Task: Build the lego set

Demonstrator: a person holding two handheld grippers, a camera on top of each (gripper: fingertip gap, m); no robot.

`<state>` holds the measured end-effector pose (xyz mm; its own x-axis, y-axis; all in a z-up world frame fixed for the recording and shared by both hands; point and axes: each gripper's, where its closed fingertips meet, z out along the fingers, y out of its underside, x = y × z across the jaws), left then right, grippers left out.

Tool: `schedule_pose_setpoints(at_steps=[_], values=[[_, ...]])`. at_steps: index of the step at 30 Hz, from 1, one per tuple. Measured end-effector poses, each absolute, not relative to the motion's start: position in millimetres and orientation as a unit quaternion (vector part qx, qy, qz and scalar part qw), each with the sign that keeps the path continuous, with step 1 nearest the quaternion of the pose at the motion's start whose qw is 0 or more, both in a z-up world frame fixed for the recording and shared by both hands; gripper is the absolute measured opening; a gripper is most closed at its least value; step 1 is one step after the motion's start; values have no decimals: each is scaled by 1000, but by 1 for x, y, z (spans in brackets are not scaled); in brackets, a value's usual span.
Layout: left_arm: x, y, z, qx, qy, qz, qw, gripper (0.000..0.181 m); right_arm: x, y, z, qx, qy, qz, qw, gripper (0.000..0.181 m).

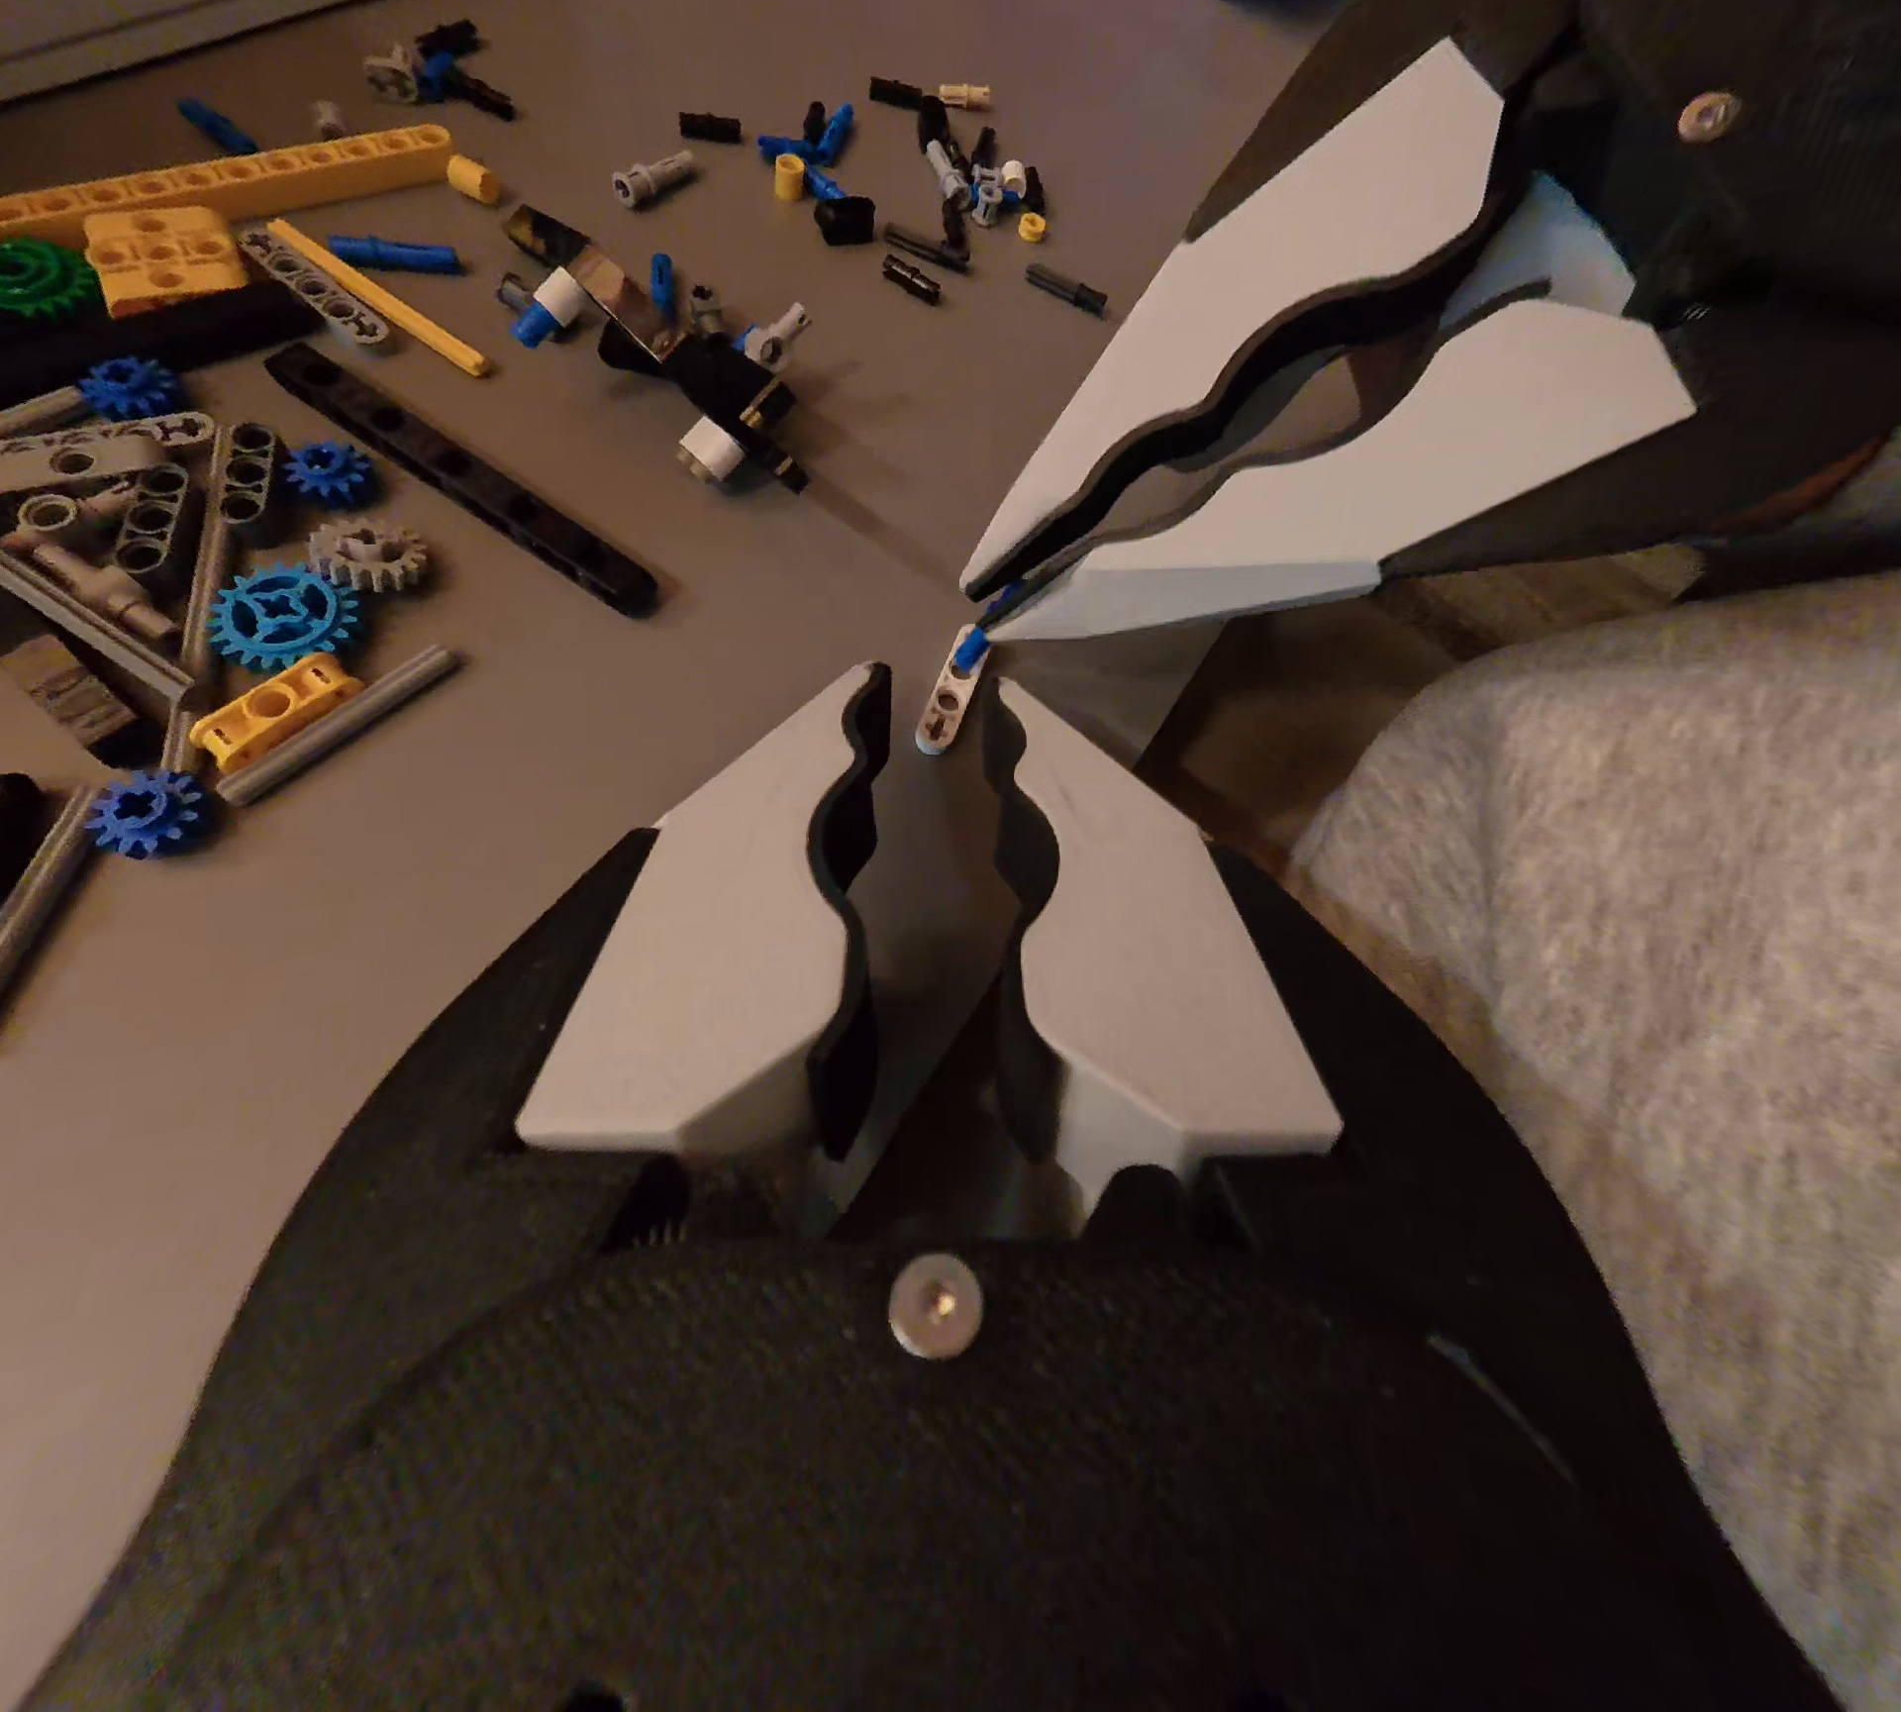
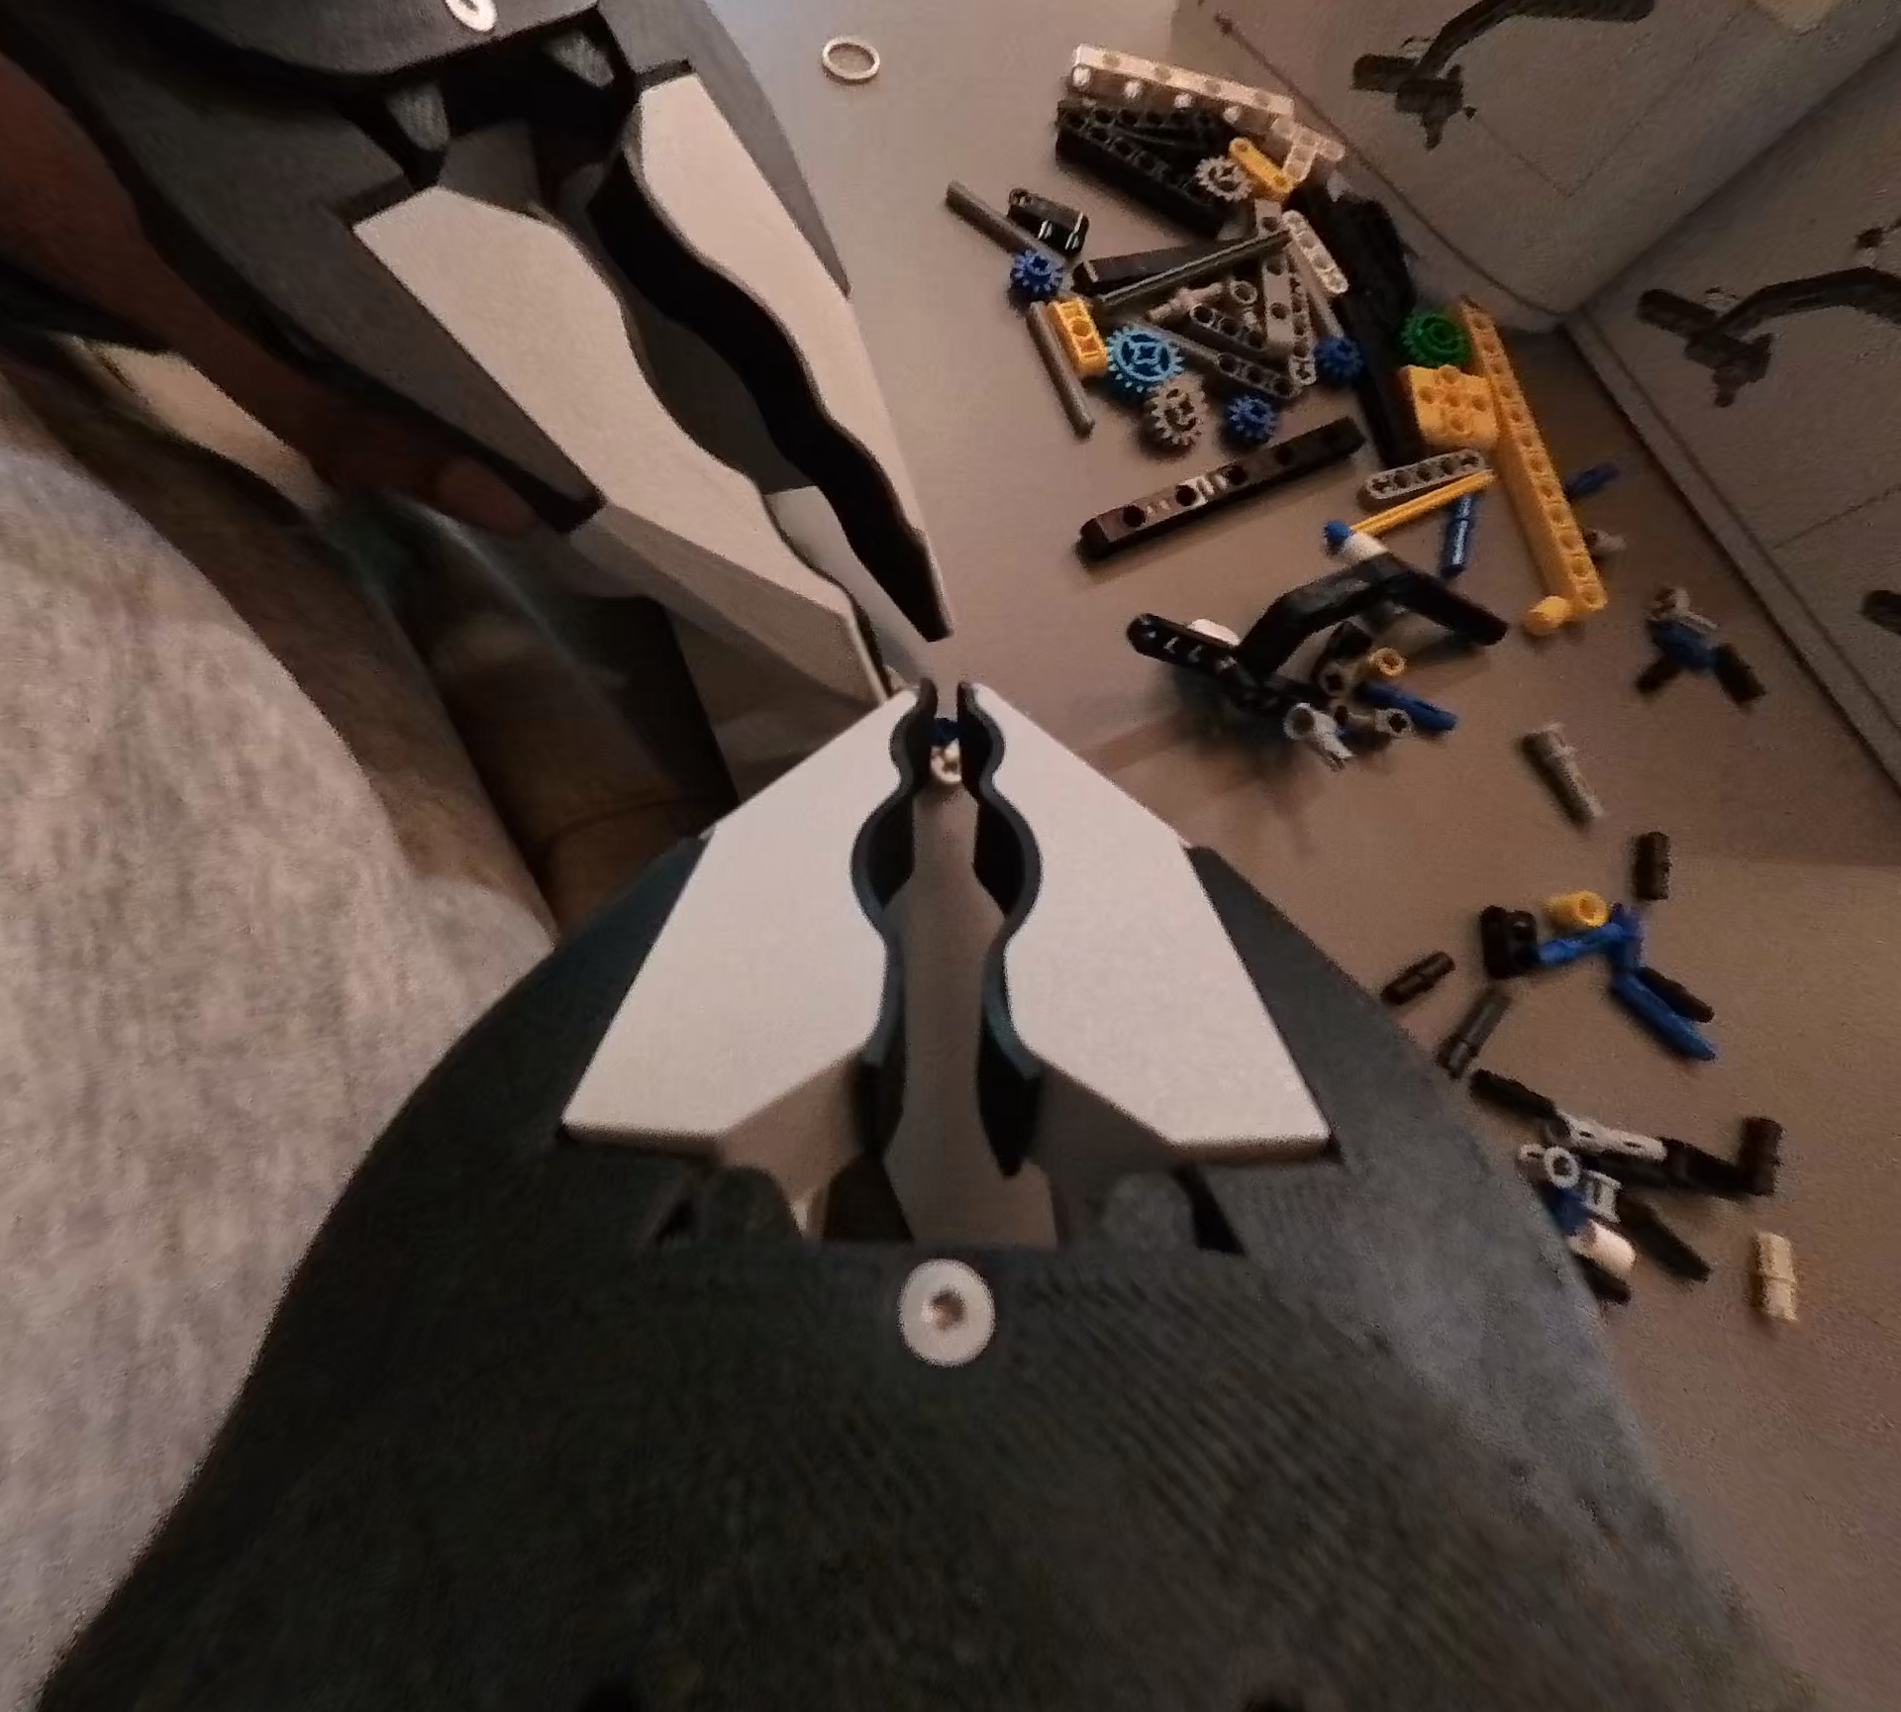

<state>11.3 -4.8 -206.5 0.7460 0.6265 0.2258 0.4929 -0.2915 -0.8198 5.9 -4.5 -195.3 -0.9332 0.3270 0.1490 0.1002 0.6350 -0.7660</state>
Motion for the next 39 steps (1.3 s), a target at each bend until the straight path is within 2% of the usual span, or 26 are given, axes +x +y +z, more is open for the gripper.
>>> schedule_pose_setpoints(at_steps=[15, 23, 30, 39], values=[[13, -7, -202, -778, -359, 23, 515, 4, 10, -6, -201, -133, -936, 310, 99, 3], [13, -9, -199, -758, -364, -12, 540, 4, 9, -6, -204, -158, -939, 291, 95, 2], [13, -10, -198, -755, -365, -19, 544, 4, 7, 2, -211, -207, -941, 264, 55, 0], [13, -11, -197, -749, -369, -30, 550, 5, 10, -1, -211, -188, -950, 242, 56, 0]])
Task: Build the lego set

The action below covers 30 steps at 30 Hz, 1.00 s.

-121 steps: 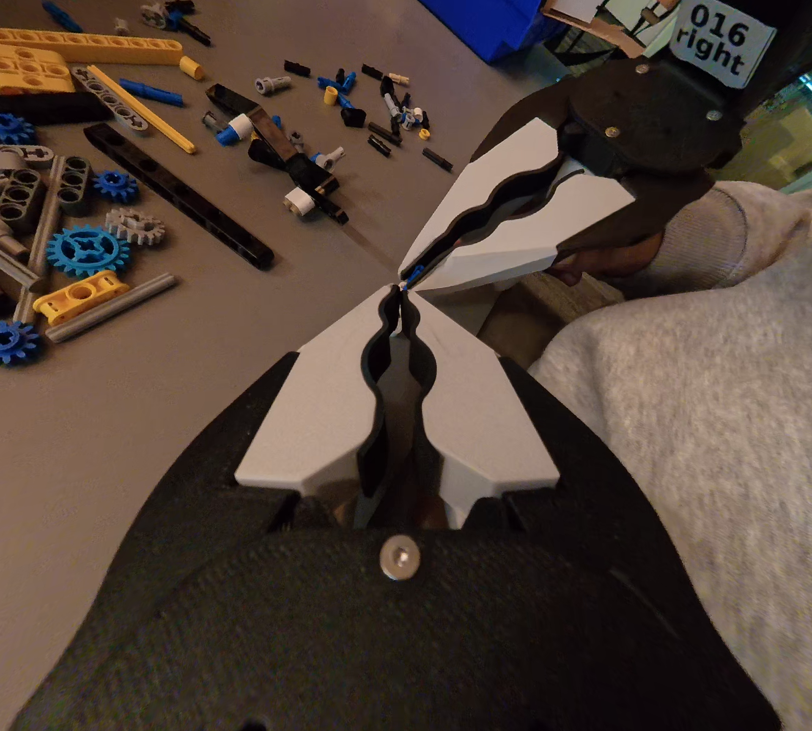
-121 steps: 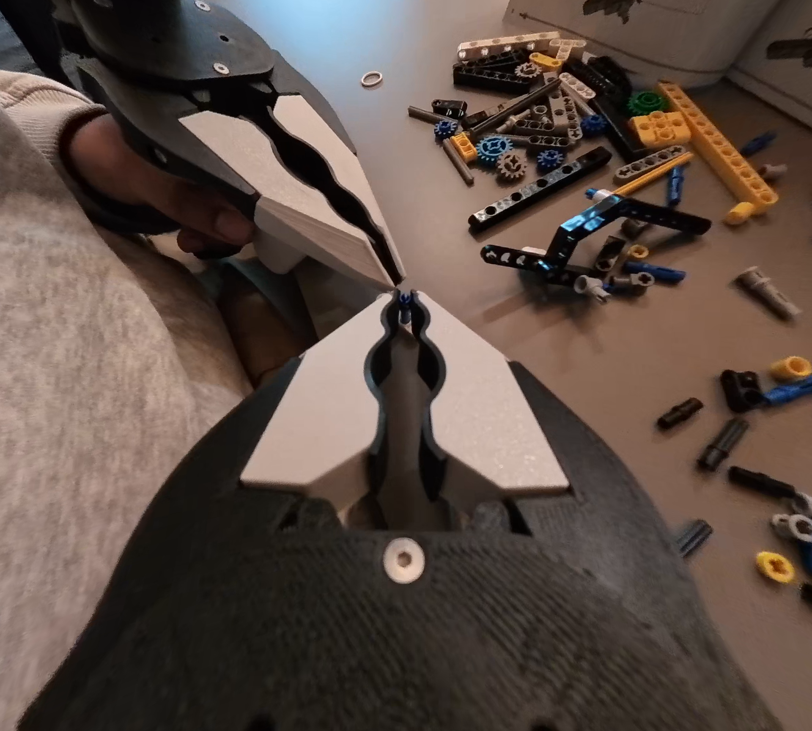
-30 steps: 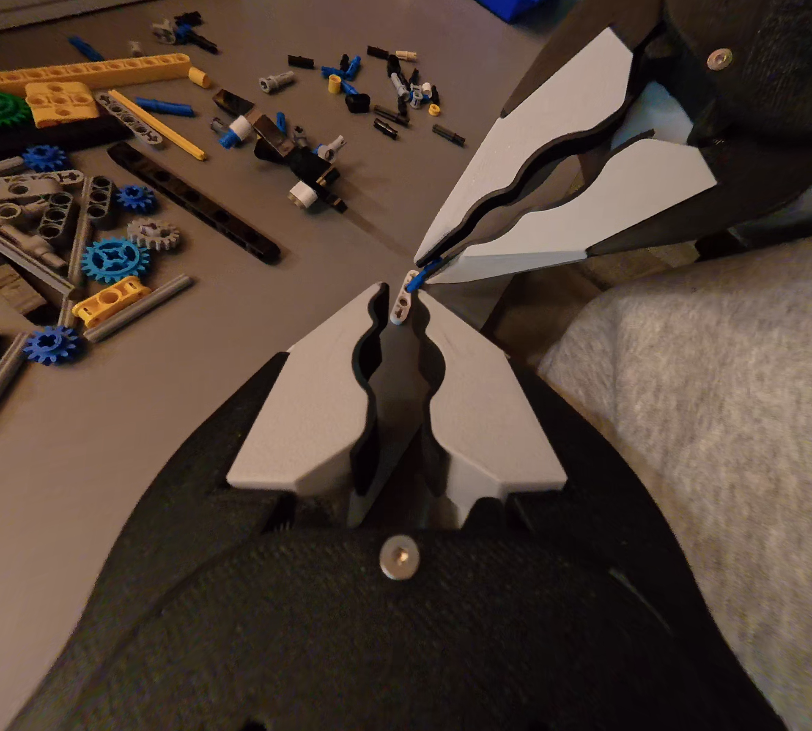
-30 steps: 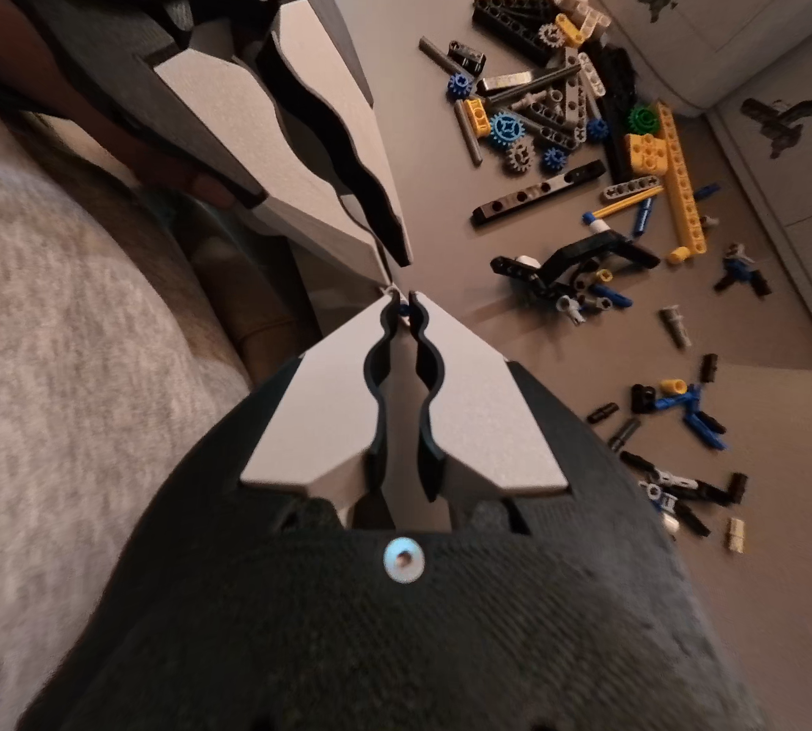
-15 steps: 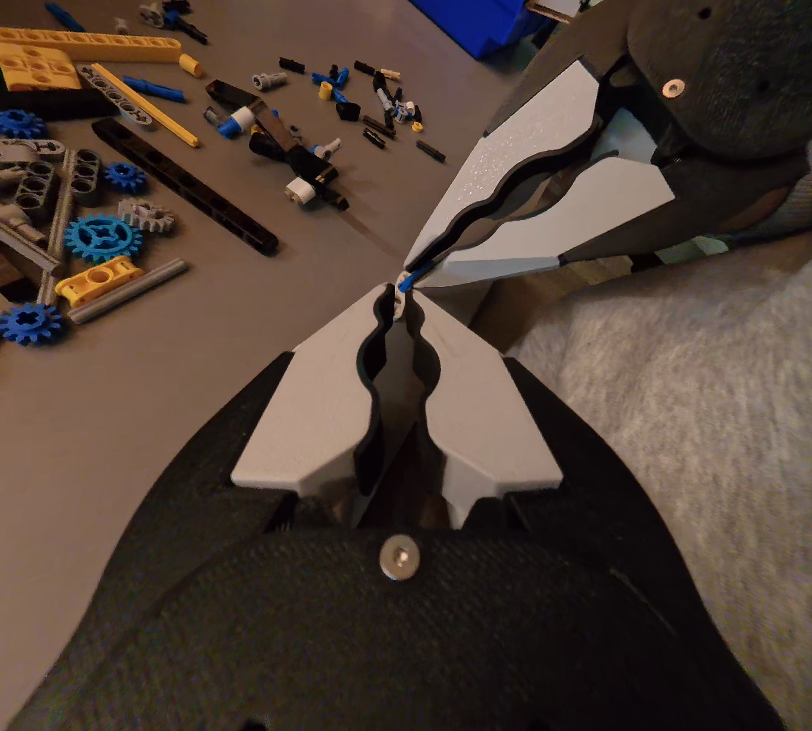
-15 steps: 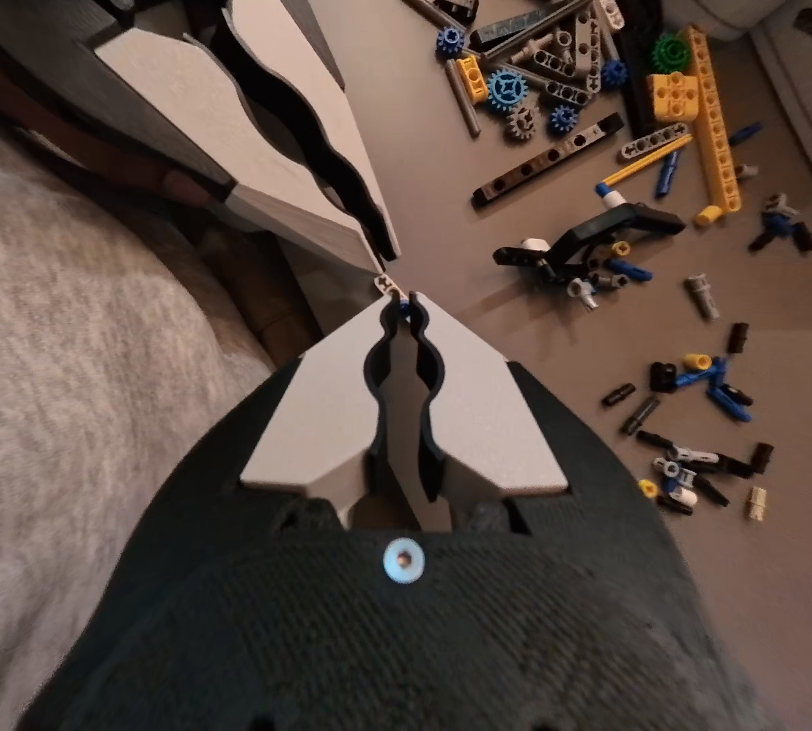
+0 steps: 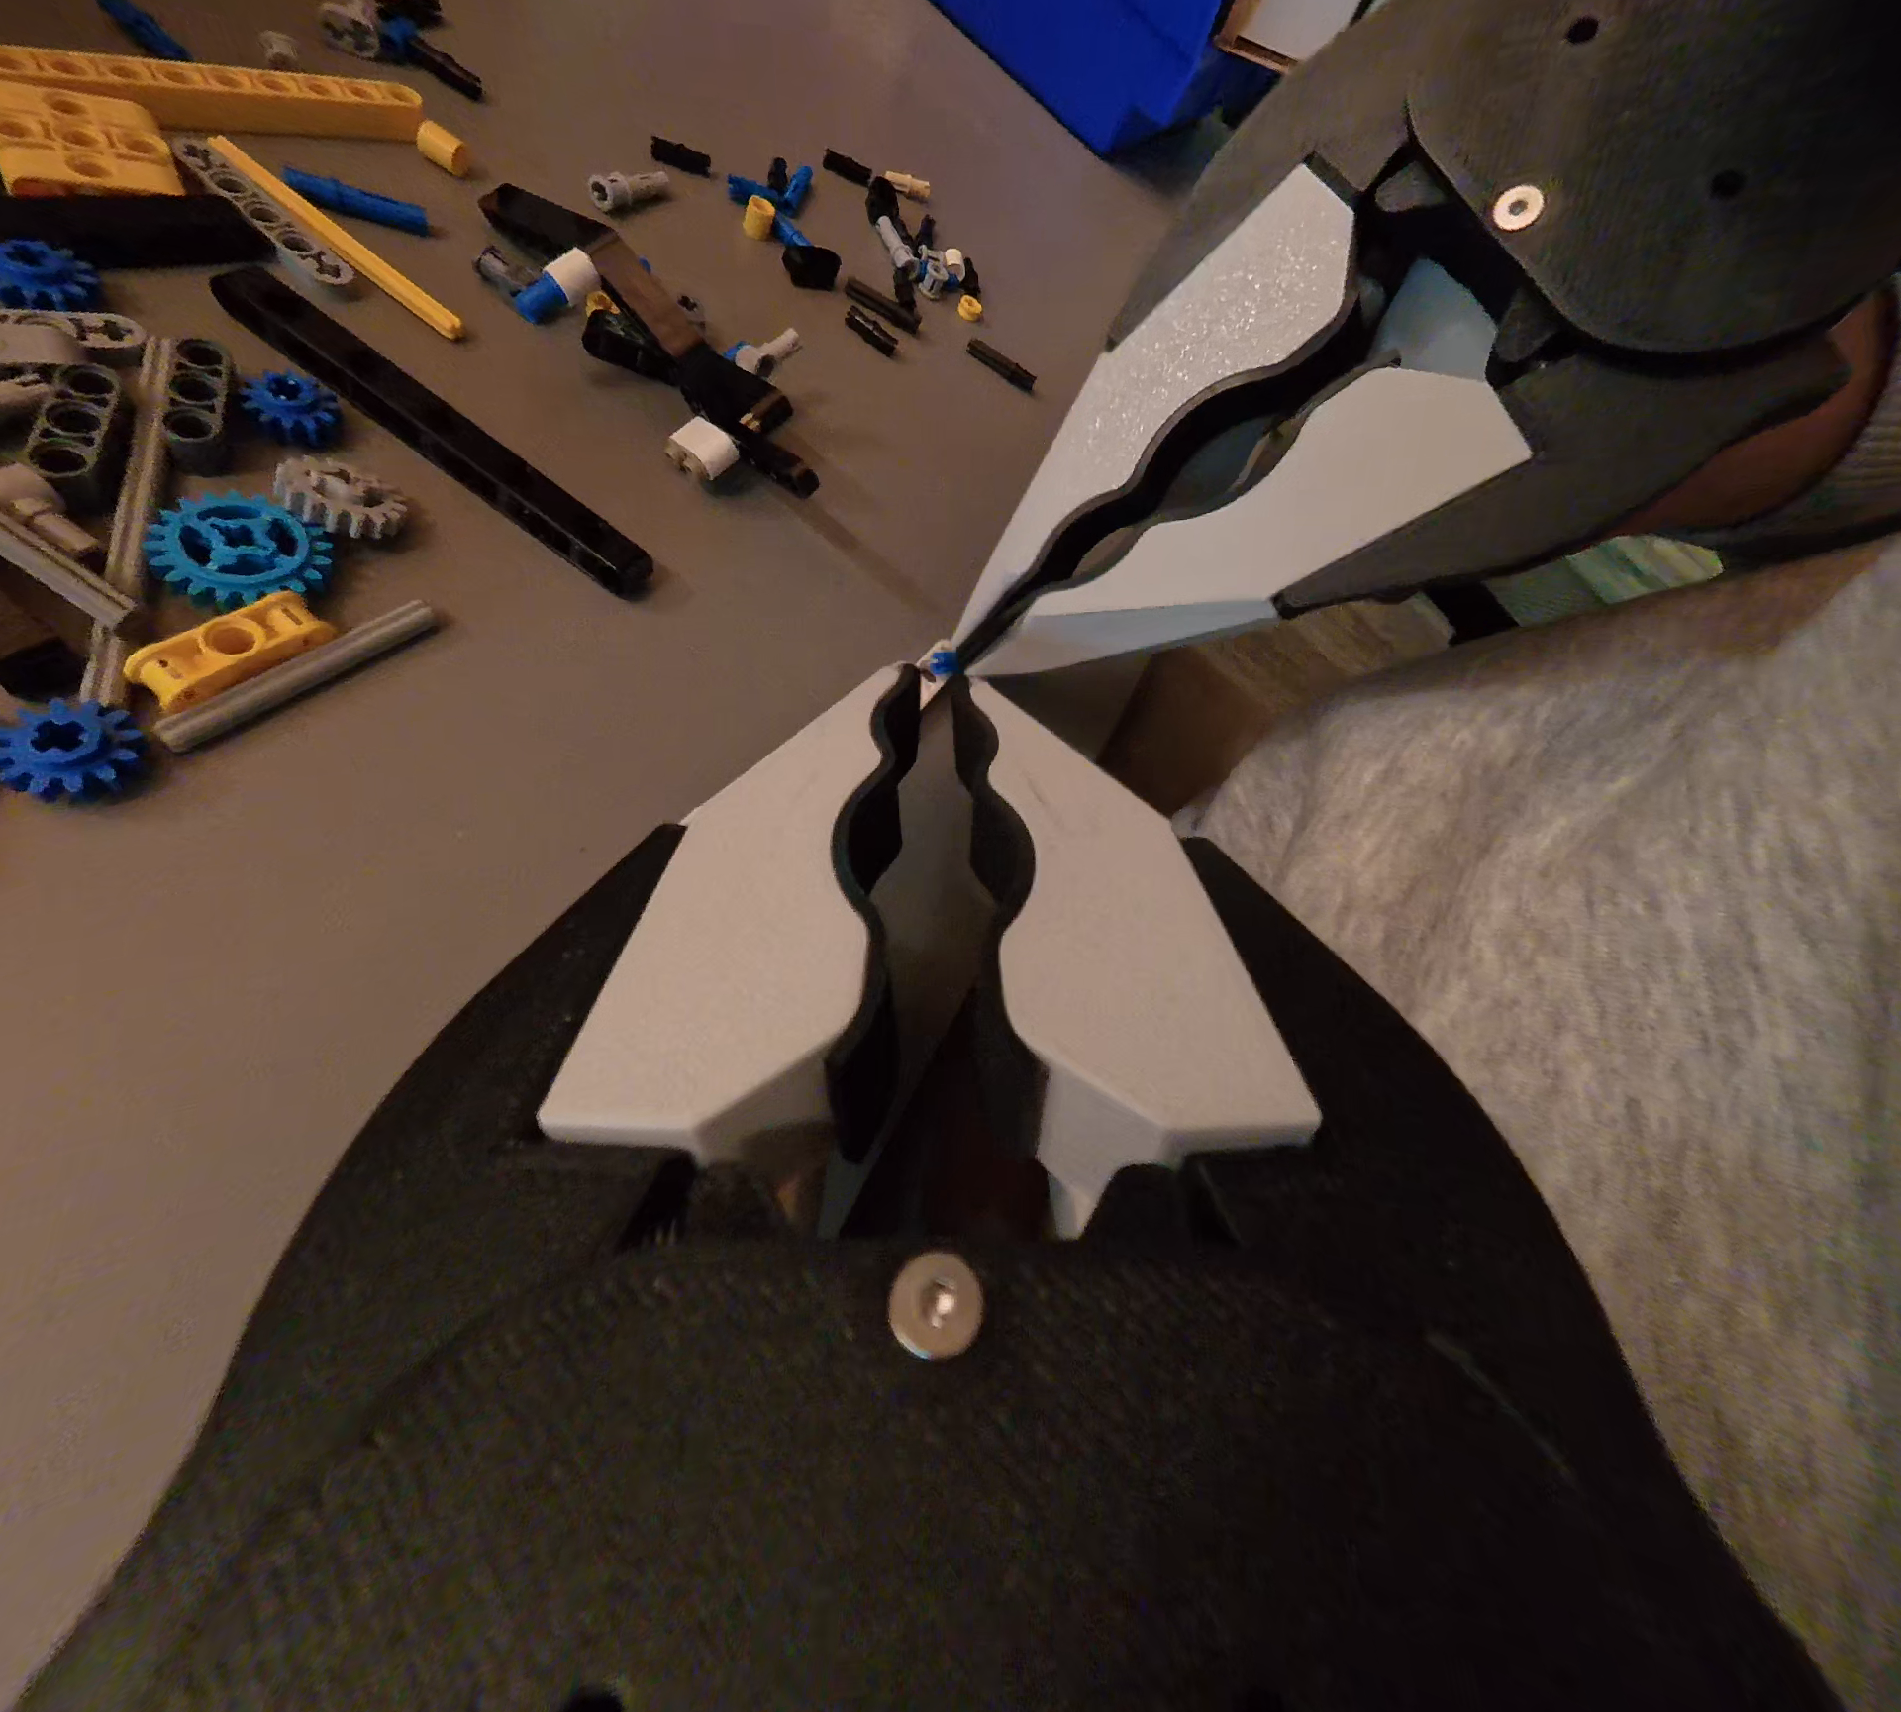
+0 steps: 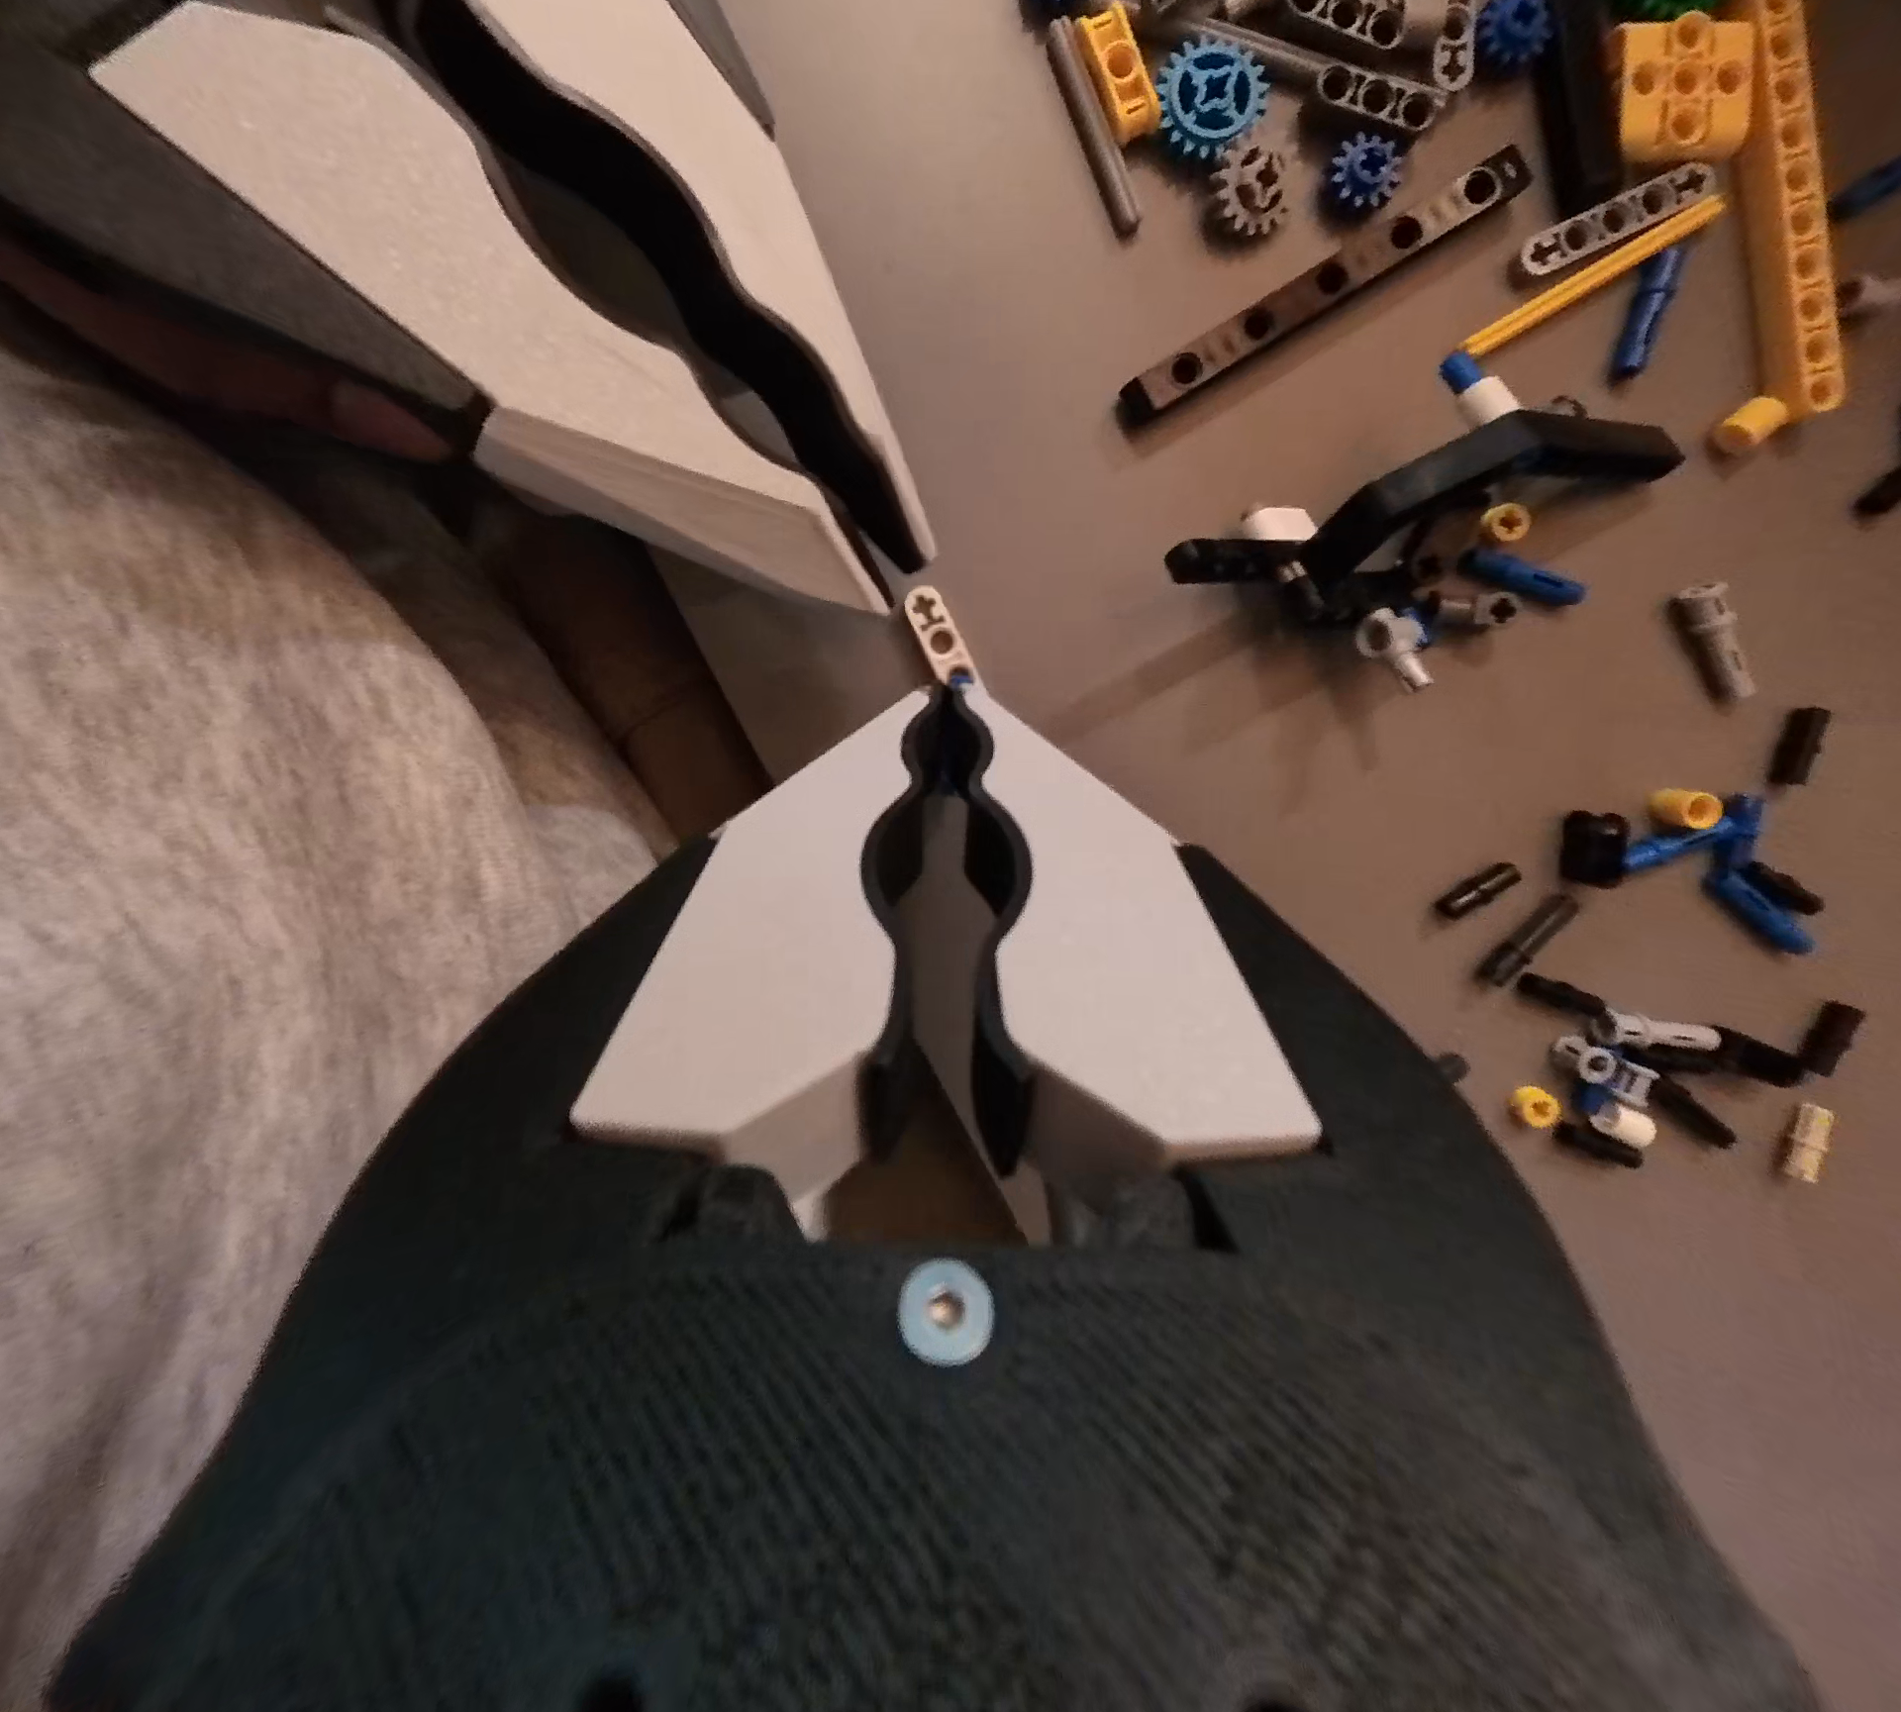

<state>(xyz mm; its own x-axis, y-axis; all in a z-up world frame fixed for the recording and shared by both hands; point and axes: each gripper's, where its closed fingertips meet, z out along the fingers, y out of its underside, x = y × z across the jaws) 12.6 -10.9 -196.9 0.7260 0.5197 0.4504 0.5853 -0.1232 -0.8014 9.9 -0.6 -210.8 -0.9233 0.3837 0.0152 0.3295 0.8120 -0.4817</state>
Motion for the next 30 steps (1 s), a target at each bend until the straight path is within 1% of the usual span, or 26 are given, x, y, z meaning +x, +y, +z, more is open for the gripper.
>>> schedule_pose_setpoints(at_steps=[5, 8, 11, 15, 16, 17, 18, 19, 22, 25, 30], values=[[11, -12, -196, -744, -374, -33, 553, 9, 7, 4, -206, -200, -942, 262, 69, 0], [12, -12, -196, -745, -373, -31, 552, 8, 11, 6, -205, -218, -932, 284, 54, 1], [12, -12, -196, -744, -376, -33, 552, 7, 22, 7, -204, -218, -925, 310, 39, 10], [11, -13, -197, -741, -380, -36, 552, 6, 40, 1, -212, -197, -921, 335, 15, 14], [11, -13, -197, -740, -381, -38, 553, 6, 43, -1, -215, -190, -922, 336, 15, 14], [11, -13, -196, -738, -383, -39, 553, 6, 42, -1, -217, -184, -922, 339, 30, 6], [11, -13, -196, -736, -385, -41, 555, 5, 40, -1, -218, -175, -922, 341, 47, 3], [10, -14, -196, -734, -387, -41, 556, 5, 39, -1, -218, -169, -923, 341, 54, 3], [9, -15, -192, -726, -390, -45, 565, 5, 40, 0, -216, -181, -921, 344, 39, 3], [10, -15, -186, -713, -390, -57, 580, 7, 35, 0, -201, -191, -906, 377, 37, 3], [19, -10, -160, -652, -381, -148, 639, 18, 28, 0, -179, -168, -899, 401, 55, 3]])
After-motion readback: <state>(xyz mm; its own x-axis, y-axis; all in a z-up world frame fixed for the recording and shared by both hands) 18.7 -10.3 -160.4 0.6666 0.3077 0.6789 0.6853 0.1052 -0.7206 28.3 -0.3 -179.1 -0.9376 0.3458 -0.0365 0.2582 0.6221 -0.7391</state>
